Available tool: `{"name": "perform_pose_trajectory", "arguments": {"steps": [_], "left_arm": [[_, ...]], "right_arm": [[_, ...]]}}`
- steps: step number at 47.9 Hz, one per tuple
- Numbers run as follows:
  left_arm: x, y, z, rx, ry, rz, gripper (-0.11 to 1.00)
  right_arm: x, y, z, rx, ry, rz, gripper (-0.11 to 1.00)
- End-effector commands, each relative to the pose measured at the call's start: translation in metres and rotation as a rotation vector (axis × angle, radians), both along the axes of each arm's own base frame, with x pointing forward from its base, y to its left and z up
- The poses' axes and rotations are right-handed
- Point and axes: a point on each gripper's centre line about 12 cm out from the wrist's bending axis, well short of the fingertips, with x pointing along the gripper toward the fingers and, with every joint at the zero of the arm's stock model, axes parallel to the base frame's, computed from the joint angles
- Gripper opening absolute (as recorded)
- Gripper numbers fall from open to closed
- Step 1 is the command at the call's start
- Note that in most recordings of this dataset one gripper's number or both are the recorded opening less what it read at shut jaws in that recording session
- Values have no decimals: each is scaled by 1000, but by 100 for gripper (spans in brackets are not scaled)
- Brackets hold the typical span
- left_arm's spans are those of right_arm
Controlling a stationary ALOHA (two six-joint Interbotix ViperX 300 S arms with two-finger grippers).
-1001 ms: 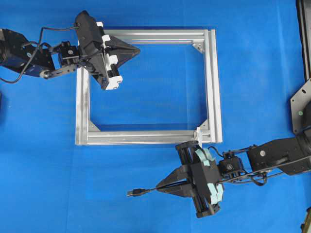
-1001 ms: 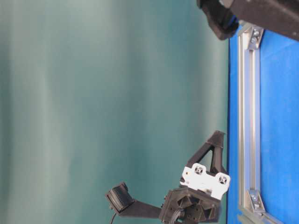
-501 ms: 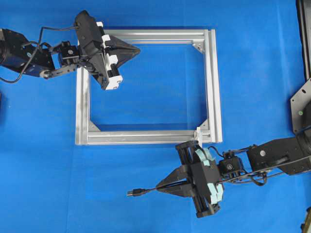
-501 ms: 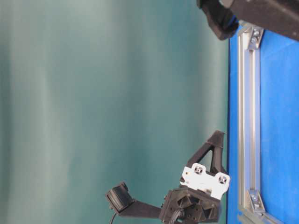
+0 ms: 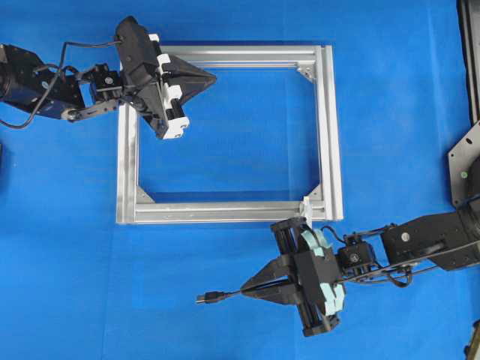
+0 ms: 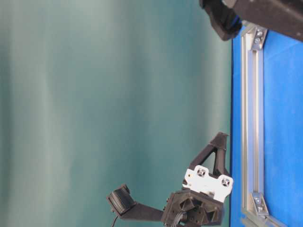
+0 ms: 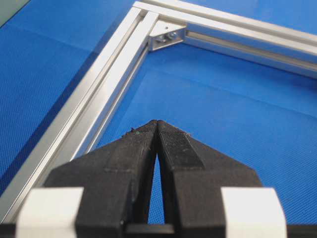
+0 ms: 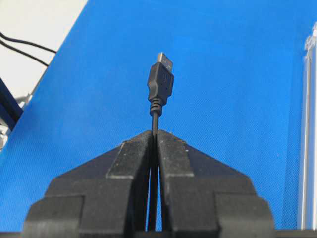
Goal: Insert the wire through the string loop located on the right side.
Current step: 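Lift the cable and move the right gripper right, aligning with the zip-tie loop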
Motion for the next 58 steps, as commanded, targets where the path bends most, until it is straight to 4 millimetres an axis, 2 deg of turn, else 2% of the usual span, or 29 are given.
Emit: {"name": "perform_pose_trajectory", "arguments": {"steps": [1,37,47,58], "left_arm": [[2,-1,15,16,-43,-6,0],[3,-1,16,17,-46,-6,0],[3,-1,16,17,-46,-6,0],[3,-1,17,18,-47,-9,0]], "right_arm": [[2,0,14,15,-36,-3,-2],[-4,-3,11,12,-26,-6,-2],[-25,-9,6,17,-12,-14,-2],[-72,-27,-1,27,7,-37,-2]]}}
